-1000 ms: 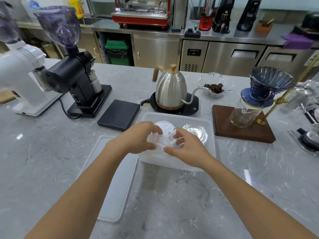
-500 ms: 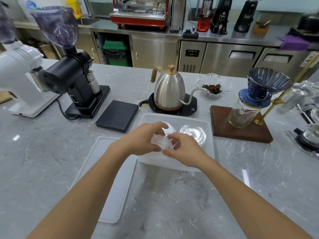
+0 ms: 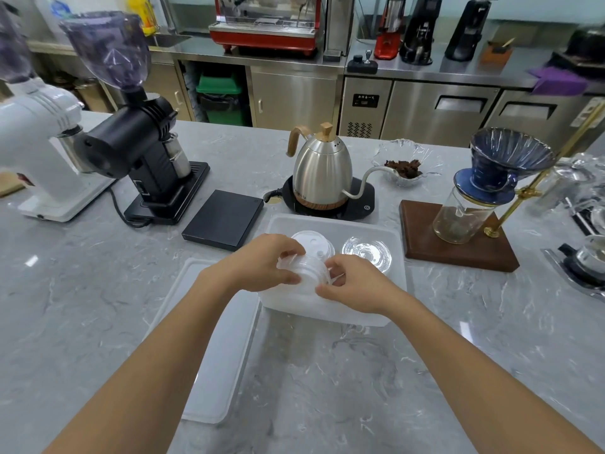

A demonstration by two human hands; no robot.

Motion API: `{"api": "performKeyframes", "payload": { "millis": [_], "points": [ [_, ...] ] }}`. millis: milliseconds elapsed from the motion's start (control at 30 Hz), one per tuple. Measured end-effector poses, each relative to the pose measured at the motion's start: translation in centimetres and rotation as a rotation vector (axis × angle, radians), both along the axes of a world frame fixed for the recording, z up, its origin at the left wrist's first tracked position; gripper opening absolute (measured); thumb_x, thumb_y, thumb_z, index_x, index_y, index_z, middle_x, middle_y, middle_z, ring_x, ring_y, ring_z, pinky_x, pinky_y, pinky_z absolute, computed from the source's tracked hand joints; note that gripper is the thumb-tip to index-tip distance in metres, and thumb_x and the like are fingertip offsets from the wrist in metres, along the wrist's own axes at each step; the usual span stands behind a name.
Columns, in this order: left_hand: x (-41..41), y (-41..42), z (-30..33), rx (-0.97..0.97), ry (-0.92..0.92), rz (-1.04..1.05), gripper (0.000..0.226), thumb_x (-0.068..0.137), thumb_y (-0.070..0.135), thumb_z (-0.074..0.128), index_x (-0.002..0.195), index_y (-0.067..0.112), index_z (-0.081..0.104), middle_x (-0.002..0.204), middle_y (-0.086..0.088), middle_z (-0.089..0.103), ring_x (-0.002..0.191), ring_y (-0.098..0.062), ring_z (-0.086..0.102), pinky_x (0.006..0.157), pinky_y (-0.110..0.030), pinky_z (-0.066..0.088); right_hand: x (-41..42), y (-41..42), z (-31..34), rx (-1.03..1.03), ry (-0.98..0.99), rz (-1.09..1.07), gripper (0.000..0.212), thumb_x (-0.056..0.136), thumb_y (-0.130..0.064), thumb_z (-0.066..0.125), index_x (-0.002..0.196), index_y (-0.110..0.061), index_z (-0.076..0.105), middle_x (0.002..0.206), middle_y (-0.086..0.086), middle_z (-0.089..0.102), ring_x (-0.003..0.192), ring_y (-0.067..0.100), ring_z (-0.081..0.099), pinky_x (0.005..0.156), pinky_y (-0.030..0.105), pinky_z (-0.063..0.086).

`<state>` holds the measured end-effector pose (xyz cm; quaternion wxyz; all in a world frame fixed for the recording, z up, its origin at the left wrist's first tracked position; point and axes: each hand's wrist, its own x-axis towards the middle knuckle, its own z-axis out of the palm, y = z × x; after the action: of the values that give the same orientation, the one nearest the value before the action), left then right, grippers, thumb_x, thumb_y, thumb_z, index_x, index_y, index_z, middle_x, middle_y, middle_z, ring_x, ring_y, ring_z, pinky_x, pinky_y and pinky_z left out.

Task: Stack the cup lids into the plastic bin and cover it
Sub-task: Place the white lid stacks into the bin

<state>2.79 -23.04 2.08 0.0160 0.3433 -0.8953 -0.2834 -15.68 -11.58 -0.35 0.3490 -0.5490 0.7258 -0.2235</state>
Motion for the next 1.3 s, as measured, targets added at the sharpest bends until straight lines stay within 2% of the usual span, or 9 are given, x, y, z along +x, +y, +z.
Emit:
{"api": "performKeyframes", "payload": {
  "millis": [100, 433, 567, 833, 967, 1033, 1133, 1200, 1300],
  "points": [
    [-0.5, 0.2, 0.2, -0.001, 0.002, -0.017, 0.052, 0.087, 0.034, 0.076, 0.135, 0.024, 0.060, 0.129, 0.002, 0.063, 0.109, -0.018, 0.061, 0.096, -0.036, 0.051, 0.4, 0.1, 0.0, -0.035, -0.033, -0.052, 0.060, 0.083, -0.044, 0.076, 0.135, -0.026, 0.053, 0.103, -0.005, 0.061, 0.092, 0.015, 0.066, 0.078, 0.028, 0.054],
    [0.1, 0.3, 0.0, 0.039, 0.050, 0.065, 0.035, 0.083, 0.028, 0.082, 0.115, 0.023, 0.068, 0.114, 0.003, 0.069, 0.098, -0.013, 0.066, 0.092, -0.037, 0.057, -0.3, 0.0, 0.8, 0.025, 0.125, -0.043, 0.033, 0.081, -0.033, 0.077, 0.103, -0.010, 0.070, 0.098, 0.006, 0.071, 0.089, 0.023, 0.069, 0.081, 0.039, 0.058],
    [0.2, 0.1, 0.3, 0.027, 0.038, 0.094, 0.035, 0.084, 0.030, 0.081, 0.117, 0.023, 0.070, 0.114, 0.003, 0.071, 0.098, -0.012, 0.067, 0.092, -0.038, 0.058, 0.1, -0.1, 0.6, 0.010, 0.036, -0.081, 0.041, 0.083, -0.031, 0.077, 0.118, -0.015, 0.063, 0.088, 0.000, 0.071, 0.082, 0.016, 0.067, 0.069, 0.027, 0.051],
    [0.1, 0.3, 0.1, -0.038, -0.055, 0.081, 0.033, 0.089, 0.026, 0.076, 0.119, 0.015, 0.072, 0.115, -0.002, 0.075, 0.101, -0.017, 0.069, 0.094, -0.037, 0.056, 0.4, -0.2, 0.0, 0.058, 0.046, -0.061, 0.044, 0.083, -0.035, 0.076, 0.121, -0.016, 0.063, 0.092, 0.000, 0.073, 0.085, 0.015, 0.069, 0.065, 0.025, 0.050],
    [-0.4, 0.7, -0.3, -0.114, -0.120, 0.086, 0.033, 0.093, 0.026, 0.070, 0.125, 0.015, 0.069, 0.122, -0.007, 0.072, 0.111, -0.024, 0.065, 0.097, -0.040, 0.052, 0.6, -0.2, 0.1, 0.033, 0.077, -0.058, 0.024, 0.083, -0.032, 0.077, 0.100, -0.016, 0.070, 0.076, -0.006, 0.069, 0.072, 0.009, 0.066, 0.062, 0.024, 0.050],
    [-0.5, 0.9, -0.6, -0.171, -0.150, 0.088, 0.036, 0.095, 0.029, 0.066, 0.130, 0.020, 0.065, 0.128, -0.007, 0.067, 0.117, -0.026, 0.060, 0.100, -0.040, 0.049, 0.7, -0.2, 0.2, 0.030, 0.089, -0.040, 0.020, 0.083, -0.030, 0.076, 0.086, -0.011, 0.073, 0.074, 0.003, 0.071, 0.074, 0.020, 0.070, 0.066, 0.035, 0.055],
    [-0.5, 1.0, -0.9, -0.284, -0.191, 0.057, 0.035, 0.100, 0.033, 0.058, 0.133, 0.023, 0.063, 0.133, -0.004, 0.064, 0.127, -0.025, 0.049, 0.101, -0.039, 0.034, 0.9, -0.2, 0.6, 0.045, 0.103, -0.005, 0.031, 0.086, -0.029, 0.072, 0.085, 0.002, 0.071, 0.082, 0.019, 0.072, 0.070, 0.027, 0.063, 0.071, 0.046, 0.056],
    [-0.4, 1.0, -1.0, -0.282, -0.197, 0.047, 0.031, 0.104, 0.031, 0.051, 0.128, 0.023, 0.067, 0.128, -0.002, 0.066, 0.123, -0.026, 0.050, 0.093, -0.039, 0.029, 0.9, -0.2, 0.6, 0.048, 0.119, 0.006, 0.040, 0.091, -0.030, 0.067, 0.078, 0.007, 0.064, 0.067, 0.016, 0.060, 0.062, 0.020, 0.052, 0.059, 0.040, 0.046],
    [-0.3, 1.1, -0.8, -0.283, -0.204, 0.067, 0.026, 0.105, 0.029, 0.048, 0.112, 0.024, 0.073, 0.113, -0.001, 0.072, 0.111, -0.027, 0.056, 0.084, -0.035, 0.025, 0.9, -0.2, 0.5, 0.035, 0.115, -0.006, 0.049, 0.095, -0.031, 0.062, 0.057, -0.008, 0.042, 0.052, -0.001, 0.036, 0.048, 0.014, 0.034, 0.051, 0.028, 0.030]
  ]
}}
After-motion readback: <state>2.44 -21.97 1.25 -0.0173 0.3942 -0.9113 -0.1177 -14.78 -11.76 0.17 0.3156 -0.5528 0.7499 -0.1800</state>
